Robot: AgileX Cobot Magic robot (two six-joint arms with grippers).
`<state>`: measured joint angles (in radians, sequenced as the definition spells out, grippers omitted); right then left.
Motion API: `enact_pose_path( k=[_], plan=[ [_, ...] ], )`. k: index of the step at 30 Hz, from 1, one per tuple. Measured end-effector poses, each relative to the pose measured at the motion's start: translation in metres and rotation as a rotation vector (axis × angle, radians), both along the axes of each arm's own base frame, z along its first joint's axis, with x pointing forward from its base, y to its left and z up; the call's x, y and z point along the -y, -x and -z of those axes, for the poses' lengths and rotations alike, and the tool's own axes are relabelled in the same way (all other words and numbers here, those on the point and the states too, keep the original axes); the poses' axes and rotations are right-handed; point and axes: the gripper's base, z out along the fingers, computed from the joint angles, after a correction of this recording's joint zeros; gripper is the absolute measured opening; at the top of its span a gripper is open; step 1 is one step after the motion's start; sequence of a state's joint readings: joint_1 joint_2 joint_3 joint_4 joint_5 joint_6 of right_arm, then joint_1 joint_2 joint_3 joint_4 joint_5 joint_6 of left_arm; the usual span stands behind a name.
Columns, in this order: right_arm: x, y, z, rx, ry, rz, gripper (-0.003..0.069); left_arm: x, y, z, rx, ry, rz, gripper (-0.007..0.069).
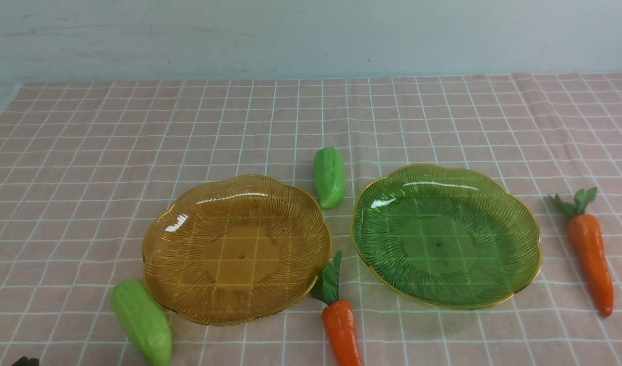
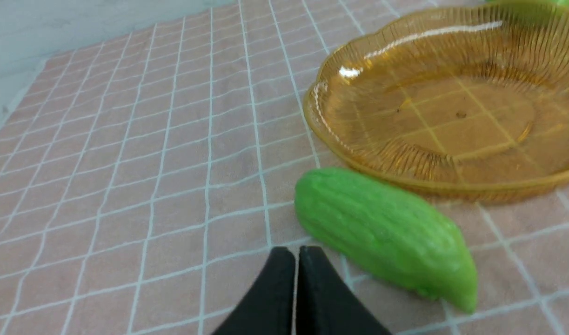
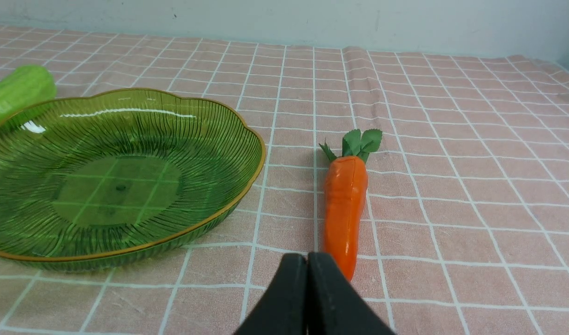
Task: Put different types of vegetables on the plate.
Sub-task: 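Put the green cucumber next to the left plate into that plate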
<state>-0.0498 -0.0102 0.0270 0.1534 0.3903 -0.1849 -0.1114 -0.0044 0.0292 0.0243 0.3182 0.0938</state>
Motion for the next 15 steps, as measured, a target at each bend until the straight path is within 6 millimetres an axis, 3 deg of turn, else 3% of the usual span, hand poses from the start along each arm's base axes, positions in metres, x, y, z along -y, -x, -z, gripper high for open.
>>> enact_pose_path(
  k=[5,15],
  plan=[
    [0.000,0.000,0.000,0.000,0.000,0.000,-0.0015,0.003,-0.002,-0.015,0.129,0.334,-0.023,-0.0003],
    [0.001,0.000,0.000,0.002,0.023,0.003,-0.0015,0.001,-0.003,-0.029,0.261,0.542,-0.043,-0.0003]
  ],
)
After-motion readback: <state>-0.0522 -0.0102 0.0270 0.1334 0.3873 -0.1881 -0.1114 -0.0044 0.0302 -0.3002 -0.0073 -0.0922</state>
